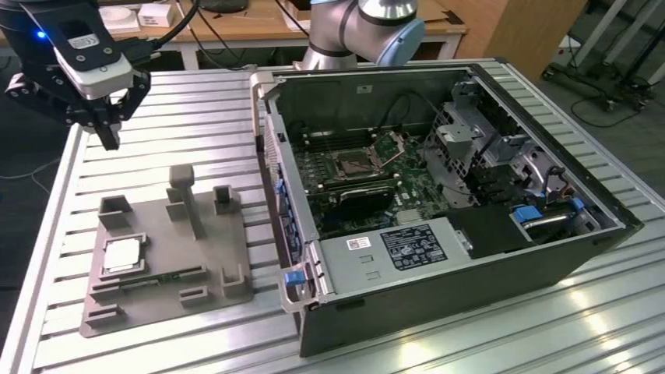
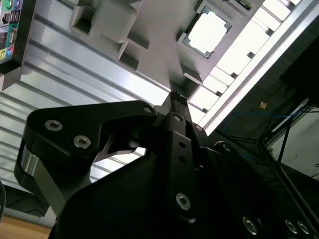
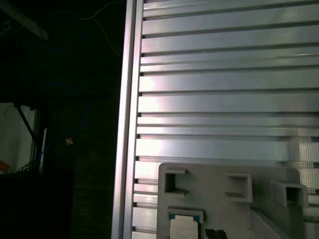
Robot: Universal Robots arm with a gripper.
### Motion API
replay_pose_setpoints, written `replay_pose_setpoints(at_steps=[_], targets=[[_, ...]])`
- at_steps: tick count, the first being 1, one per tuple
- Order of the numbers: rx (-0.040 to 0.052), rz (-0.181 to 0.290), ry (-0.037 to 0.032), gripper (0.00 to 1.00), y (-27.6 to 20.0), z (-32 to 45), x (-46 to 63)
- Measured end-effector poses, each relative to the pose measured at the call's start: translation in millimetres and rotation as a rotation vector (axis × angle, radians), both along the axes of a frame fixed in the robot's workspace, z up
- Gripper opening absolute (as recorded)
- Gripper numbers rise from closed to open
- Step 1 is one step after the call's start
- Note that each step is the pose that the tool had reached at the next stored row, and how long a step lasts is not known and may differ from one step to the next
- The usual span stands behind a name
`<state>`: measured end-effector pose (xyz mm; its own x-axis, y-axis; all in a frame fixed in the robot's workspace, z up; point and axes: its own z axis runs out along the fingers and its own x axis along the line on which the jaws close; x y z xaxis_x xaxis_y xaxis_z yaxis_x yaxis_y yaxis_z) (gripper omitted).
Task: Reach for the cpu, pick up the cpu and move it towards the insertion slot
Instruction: 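Reach for the cpu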
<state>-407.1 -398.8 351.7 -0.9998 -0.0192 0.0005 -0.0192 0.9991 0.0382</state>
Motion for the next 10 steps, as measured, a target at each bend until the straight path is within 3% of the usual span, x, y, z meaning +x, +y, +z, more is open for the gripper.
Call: replay_pose_setpoints(at_steps=[10], targets=[[-0.0001,0.0,0.0001,0.11,0.0,0.0,-3.8]])
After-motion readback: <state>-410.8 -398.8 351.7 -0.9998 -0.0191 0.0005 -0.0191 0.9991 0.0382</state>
